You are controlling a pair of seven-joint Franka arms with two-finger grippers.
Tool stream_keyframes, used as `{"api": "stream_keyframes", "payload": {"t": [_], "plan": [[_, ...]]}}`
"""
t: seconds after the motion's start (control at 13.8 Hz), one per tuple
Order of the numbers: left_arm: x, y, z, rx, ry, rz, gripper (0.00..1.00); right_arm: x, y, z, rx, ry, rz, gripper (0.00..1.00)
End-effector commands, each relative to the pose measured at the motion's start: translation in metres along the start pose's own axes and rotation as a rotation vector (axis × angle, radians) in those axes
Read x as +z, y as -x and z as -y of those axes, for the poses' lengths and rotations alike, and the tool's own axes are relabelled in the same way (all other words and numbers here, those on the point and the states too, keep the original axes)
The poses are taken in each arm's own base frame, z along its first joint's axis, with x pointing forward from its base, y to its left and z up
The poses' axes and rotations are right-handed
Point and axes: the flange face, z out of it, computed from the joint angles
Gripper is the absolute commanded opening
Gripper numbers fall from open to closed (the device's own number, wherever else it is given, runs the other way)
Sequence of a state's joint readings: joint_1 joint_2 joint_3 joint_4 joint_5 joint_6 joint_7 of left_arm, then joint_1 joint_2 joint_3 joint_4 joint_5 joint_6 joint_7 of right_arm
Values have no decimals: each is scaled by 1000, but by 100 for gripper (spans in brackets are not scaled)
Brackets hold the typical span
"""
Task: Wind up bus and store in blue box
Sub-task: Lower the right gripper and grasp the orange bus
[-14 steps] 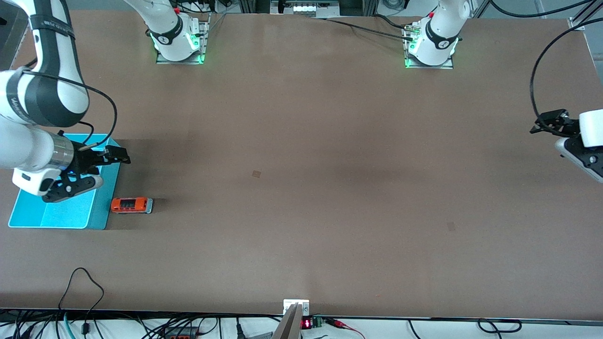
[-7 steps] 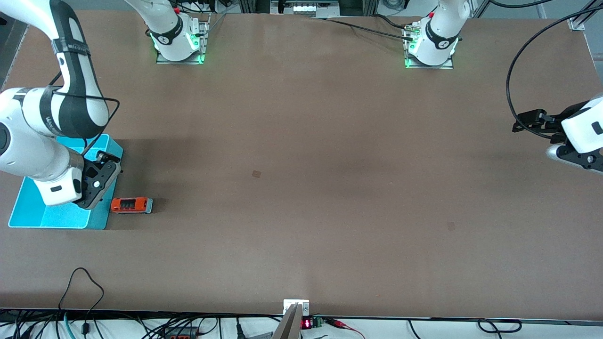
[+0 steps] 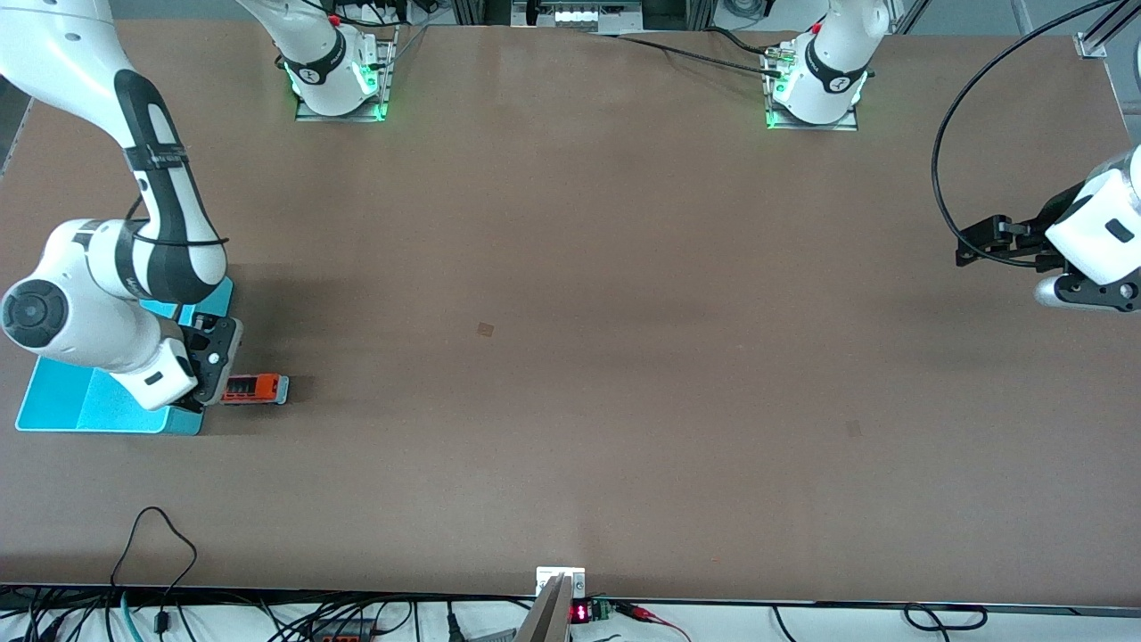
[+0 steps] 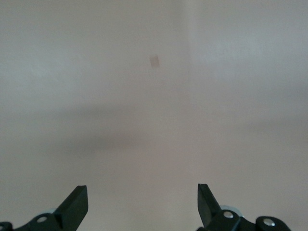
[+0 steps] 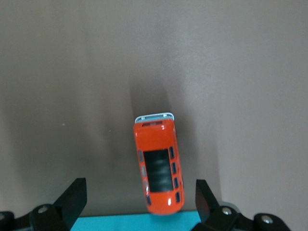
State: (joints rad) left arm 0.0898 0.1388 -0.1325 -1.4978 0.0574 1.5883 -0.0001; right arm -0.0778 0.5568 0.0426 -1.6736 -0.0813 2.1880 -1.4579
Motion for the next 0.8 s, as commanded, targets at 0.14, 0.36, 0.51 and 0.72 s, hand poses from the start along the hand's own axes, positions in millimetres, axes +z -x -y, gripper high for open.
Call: {"api": "stream_keyframes", "payload": {"t": [0.14, 0.36, 0.51, 0.72], "plan": [[-7, 36, -14, -9, -17, -70, 100, 28, 5, -2, -82, -5, 7, 100], [0, 35, -15, -10, 3, -46, 100, 31, 9, -6, -78, 25, 4, 100], [0, 33, -17, -6, 3, -48, 100, 40, 11, -7, -76, 25, 7, 100], [-1, 33, -21, -1, 3, -48, 100, 58, 10, -2, -79, 42, 1, 100]]}}
